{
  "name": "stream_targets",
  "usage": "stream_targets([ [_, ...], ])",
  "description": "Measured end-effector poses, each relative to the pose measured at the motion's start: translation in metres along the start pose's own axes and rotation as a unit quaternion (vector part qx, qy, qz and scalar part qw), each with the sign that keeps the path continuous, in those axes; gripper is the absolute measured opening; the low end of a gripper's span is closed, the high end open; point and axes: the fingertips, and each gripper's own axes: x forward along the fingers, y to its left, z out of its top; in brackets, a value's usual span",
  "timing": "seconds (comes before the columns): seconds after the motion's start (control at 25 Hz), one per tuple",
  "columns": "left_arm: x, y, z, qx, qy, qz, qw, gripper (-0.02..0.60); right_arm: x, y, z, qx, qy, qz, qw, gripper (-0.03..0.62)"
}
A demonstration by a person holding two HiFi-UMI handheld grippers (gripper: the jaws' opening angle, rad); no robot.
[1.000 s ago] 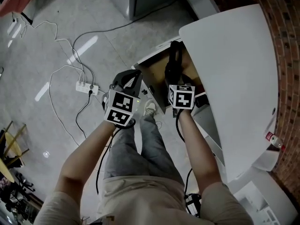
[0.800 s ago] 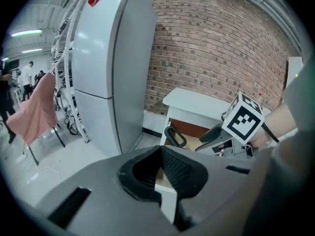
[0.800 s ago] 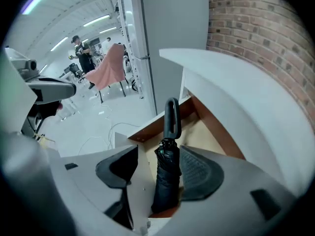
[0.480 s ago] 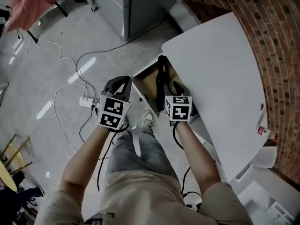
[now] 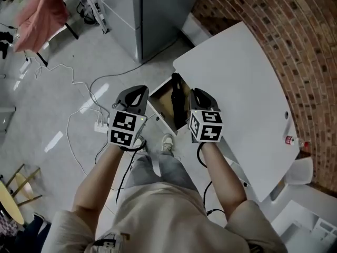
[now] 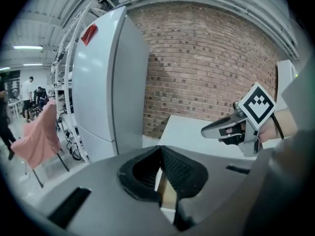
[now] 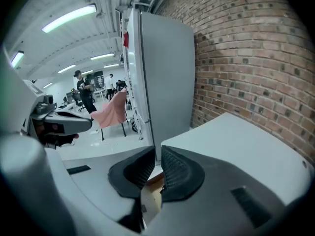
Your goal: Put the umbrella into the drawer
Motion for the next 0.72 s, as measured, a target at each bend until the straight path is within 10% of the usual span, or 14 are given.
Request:
stream_targets([
  [0.72, -0.123, -0.042, 0.137, 0.032, -0.121, 0.004, 0.9921, 0.008, -0.2, 0.04, 0.16, -0.125, -0.209, 0.004, 0.97, 0.015],
])
